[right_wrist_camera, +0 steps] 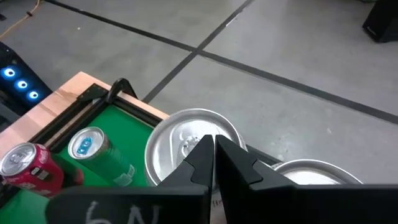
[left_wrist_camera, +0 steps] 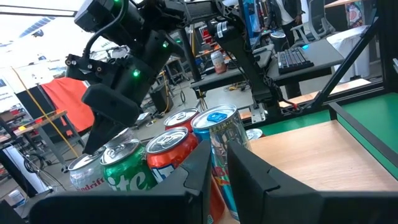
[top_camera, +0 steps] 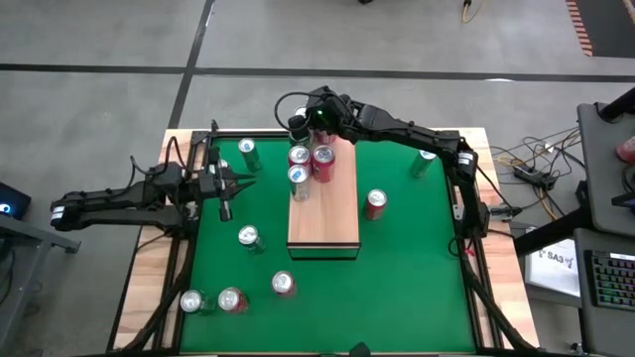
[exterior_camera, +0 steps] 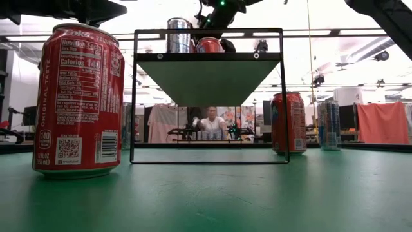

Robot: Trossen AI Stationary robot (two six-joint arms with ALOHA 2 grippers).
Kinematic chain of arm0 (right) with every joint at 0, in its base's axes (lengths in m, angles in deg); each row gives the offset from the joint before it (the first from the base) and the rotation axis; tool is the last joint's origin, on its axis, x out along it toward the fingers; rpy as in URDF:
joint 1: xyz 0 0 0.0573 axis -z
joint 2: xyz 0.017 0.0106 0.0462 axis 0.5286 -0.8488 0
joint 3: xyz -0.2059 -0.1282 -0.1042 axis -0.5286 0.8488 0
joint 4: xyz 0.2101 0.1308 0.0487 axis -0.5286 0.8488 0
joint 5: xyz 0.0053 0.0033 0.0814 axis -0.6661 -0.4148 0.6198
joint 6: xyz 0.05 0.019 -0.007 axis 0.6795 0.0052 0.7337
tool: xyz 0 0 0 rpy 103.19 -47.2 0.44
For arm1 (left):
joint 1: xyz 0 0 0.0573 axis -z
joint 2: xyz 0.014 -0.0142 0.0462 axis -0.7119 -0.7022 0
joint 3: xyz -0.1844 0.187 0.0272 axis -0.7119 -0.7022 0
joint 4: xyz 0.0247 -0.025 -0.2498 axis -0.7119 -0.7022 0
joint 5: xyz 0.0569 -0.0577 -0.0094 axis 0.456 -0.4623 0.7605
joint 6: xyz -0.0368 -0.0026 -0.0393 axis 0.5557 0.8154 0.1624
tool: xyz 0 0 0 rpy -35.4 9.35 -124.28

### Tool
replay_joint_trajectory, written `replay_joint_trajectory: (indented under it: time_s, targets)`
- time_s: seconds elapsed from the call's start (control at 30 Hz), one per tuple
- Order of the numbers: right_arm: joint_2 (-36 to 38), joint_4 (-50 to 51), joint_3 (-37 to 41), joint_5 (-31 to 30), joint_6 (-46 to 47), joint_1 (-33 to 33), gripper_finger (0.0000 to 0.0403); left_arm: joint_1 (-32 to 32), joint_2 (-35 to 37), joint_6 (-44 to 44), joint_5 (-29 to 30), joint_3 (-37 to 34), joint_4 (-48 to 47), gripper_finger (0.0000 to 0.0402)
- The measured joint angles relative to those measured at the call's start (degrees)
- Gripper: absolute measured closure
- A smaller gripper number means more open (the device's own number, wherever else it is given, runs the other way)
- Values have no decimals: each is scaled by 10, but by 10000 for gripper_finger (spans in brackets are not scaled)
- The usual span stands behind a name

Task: Place canned beverage on shelf
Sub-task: Adjust the cans on the shelf

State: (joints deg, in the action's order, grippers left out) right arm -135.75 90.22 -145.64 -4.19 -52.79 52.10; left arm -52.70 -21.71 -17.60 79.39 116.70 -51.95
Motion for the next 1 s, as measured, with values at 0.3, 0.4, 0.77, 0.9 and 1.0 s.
replay_joint_trajectory:
  time_s: [0.3,0.4,0.77,0.9,1.0]
  targets:
    - [1,-9,8,10,2,0,394,0,0,0,0,0,0,365]
    - [1,-9,9,12,3,0,394,0,0,0,0,0,0,365]
    - [1,-9,9,14,2,0,394,0,0,0,0,0,0,365]
    - [1,-9,9,14,-3,0,394,0,0,0,0,0,0,365]
    - [1,-9,9,14,-4,0,394,0,0,0,0,0,0,365]
